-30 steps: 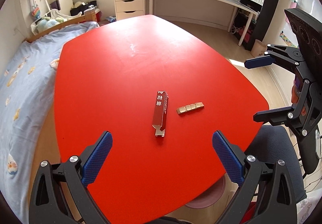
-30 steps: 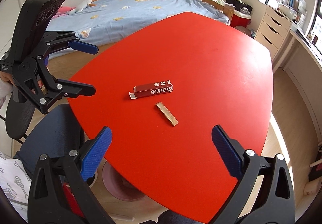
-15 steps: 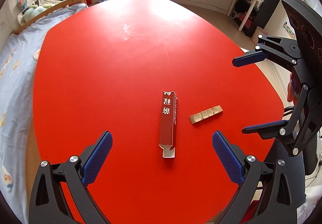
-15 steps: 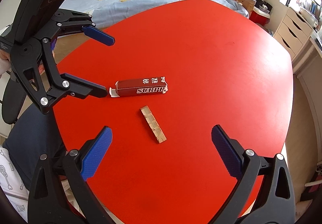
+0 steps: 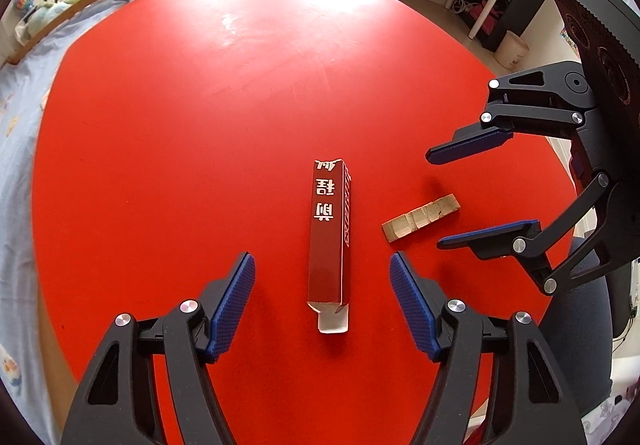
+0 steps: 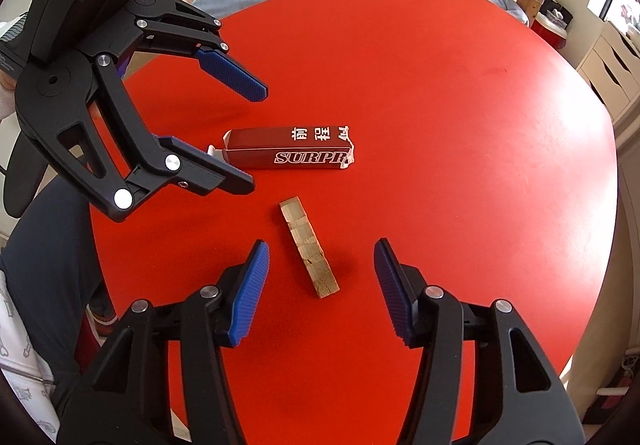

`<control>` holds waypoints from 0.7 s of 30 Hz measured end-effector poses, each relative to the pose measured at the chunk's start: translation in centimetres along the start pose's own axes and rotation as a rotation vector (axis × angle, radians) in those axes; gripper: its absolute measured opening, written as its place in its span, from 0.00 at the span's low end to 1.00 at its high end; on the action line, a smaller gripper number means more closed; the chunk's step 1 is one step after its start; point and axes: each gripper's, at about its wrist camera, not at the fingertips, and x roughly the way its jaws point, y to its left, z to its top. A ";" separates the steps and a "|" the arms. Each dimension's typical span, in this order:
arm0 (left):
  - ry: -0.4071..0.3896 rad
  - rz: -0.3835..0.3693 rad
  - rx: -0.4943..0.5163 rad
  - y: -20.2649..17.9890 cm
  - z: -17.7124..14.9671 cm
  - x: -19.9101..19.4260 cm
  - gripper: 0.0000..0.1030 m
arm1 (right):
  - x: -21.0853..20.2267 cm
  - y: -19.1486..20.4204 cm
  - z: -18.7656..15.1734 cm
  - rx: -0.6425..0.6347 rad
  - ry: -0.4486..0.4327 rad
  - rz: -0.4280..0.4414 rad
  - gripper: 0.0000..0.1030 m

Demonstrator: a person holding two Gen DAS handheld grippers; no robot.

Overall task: Collect trash
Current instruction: 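Grasp the red printed box with the left tool while the right tool grasps the clothespin, then carry the red box and clothespin over the wastebasket with both tools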

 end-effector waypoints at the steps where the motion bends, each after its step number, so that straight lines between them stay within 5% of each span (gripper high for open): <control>1: 0.004 0.004 0.001 0.0 -0.1 0.1 0.57 | 0.1 0.1 0.0 0.001 0.002 0.004 0.45; 6: -0.001 0.021 0.001 0.0 -0.1 -0.1 0.34 | -0.1 0.7 -0.3 0.003 0.002 0.015 0.18; 9: 0.004 0.021 0.004 0.0 -0.1 -0.3 0.18 | -0.4 1.0 -0.6 0.007 0.008 0.019 0.12; 21: -0.024 0.023 0.003 -0.5 -0.2 -1.3 0.15 | -1.1 0.3 -0.1 0.060 0.001 -0.009 0.11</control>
